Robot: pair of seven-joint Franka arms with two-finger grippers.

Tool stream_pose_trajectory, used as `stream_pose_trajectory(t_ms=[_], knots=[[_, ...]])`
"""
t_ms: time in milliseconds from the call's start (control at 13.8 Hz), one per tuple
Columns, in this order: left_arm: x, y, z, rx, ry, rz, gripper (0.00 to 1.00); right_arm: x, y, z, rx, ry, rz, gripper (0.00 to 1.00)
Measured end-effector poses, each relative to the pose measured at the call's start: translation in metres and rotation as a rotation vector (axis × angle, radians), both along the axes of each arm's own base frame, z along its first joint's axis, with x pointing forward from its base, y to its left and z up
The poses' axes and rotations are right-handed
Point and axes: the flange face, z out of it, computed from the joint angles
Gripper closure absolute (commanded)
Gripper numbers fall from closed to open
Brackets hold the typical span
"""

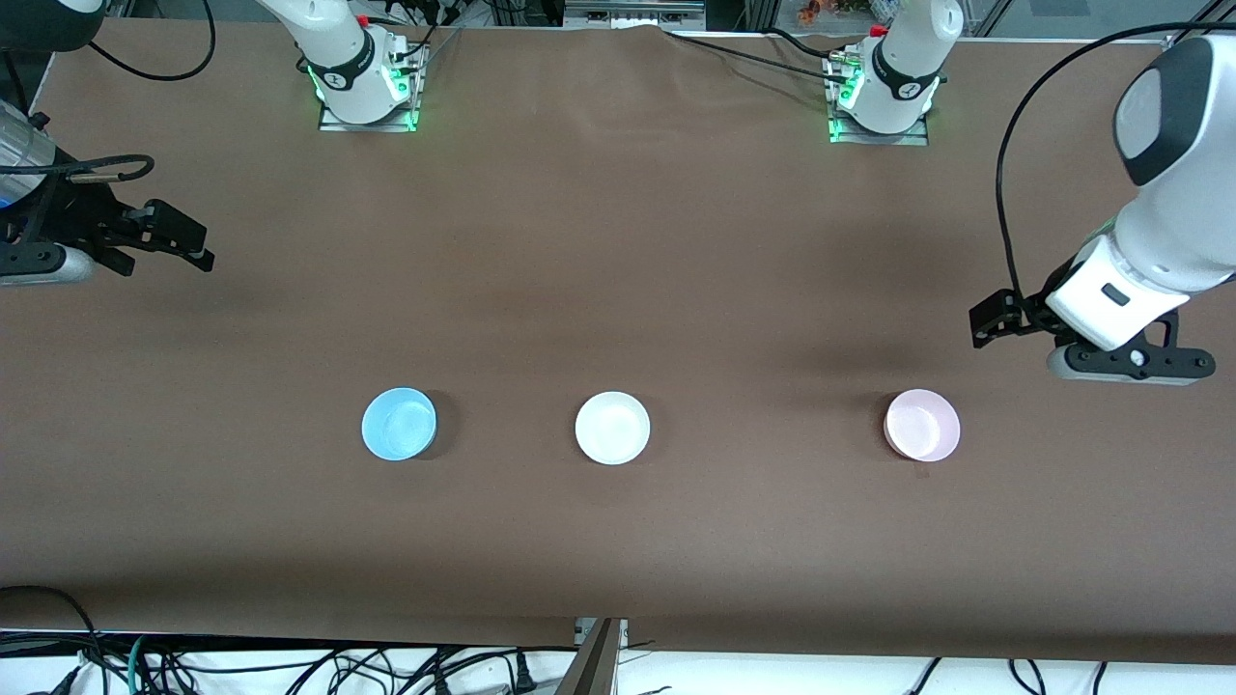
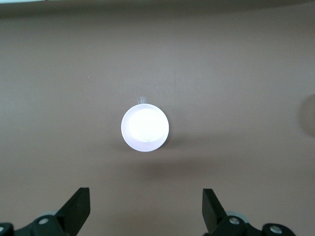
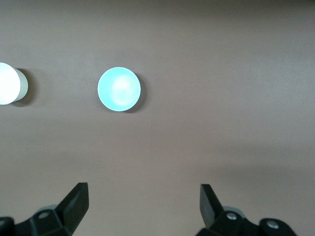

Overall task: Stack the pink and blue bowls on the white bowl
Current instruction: 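Move the left gripper down over the pink bowl, then lower the left gripper onto the pink bowl rim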

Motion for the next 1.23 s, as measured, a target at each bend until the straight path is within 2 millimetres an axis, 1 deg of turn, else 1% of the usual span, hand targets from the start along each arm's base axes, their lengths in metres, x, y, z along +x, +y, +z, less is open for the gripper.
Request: stream_pose_trajectory(t_ms=[145, 290, 362, 652, 797, 942, 1232], knots=[[0.005, -0.003, -0.007, -0.002, -0.008, -0.001, 0.00, 0.000, 0.000, 0.000, 0.000, 0.000, 0.000, 0.00], [0.011, -0.001, -0.020, -0.006, -0.005, 0.002, 0.00, 0.000, 0.000, 0.000, 0.000, 0.000, 0.000, 0.00], [0.016, -0.001, -0.031, -0.010, -0.003, 0.003, 0.00, 0.000, 0.000, 0.000, 0.000, 0.000, 0.000, 0.00], [0.041, 0.000, -0.091, -0.028, 0.007, 0.004, 0.00, 0.000, 0.000, 0.000, 0.000, 0.000, -0.001, 0.00], [0.048, 0.000, -0.115, -0.036, 0.011, 0.003, 0.00, 0.000, 0.000, 0.000, 0.000, 0.000, -0.001, 0.00], [0.053, -0.001, -0.133, -0.041, 0.020, 0.003, 0.00, 0.000, 0.000, 0.000, 0.000, 0.000, -0.001, 0.00], [0.060, -0.005, -0.158, -0.052, 0.008, -0.001, 0.00, 0.000, 0.000, 0.000, 0.000, 0.000, -0.001, 0.00]])
